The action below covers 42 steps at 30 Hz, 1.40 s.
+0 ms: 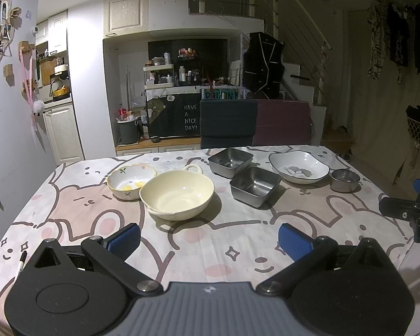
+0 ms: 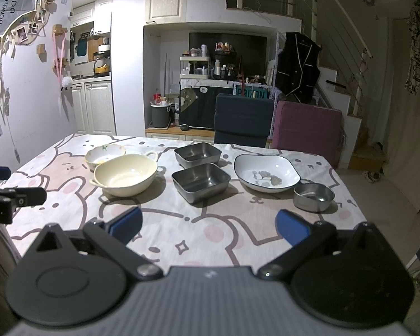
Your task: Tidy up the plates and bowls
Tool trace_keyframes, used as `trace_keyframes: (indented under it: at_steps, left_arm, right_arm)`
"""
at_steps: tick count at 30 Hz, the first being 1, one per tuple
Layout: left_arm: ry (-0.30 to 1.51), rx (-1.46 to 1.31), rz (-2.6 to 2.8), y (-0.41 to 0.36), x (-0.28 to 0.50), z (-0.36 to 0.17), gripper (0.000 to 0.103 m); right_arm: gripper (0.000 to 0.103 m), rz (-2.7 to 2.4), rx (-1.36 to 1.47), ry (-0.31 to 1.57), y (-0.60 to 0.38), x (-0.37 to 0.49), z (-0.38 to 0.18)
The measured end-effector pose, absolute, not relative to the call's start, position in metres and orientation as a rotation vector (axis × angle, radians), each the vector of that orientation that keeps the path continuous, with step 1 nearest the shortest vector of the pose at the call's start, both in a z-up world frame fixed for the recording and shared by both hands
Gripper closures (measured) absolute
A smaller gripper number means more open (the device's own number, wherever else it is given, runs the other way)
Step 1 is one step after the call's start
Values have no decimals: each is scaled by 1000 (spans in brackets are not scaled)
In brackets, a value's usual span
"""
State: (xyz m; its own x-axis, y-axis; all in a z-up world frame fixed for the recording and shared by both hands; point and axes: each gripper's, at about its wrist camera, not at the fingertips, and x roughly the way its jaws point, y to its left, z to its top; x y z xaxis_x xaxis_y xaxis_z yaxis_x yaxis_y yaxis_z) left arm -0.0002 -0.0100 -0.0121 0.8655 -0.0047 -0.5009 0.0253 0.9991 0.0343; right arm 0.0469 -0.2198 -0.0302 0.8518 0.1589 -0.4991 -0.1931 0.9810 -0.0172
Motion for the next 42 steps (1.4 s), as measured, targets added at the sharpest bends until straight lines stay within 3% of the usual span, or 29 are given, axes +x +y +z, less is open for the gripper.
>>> trace_keyframes:
  at_steps: [42]
  left_arm:
    - [530,34,-21,-14,-1,-12,0]
  right_arm:
    - [0,185,-68,523,-221,48,-30]
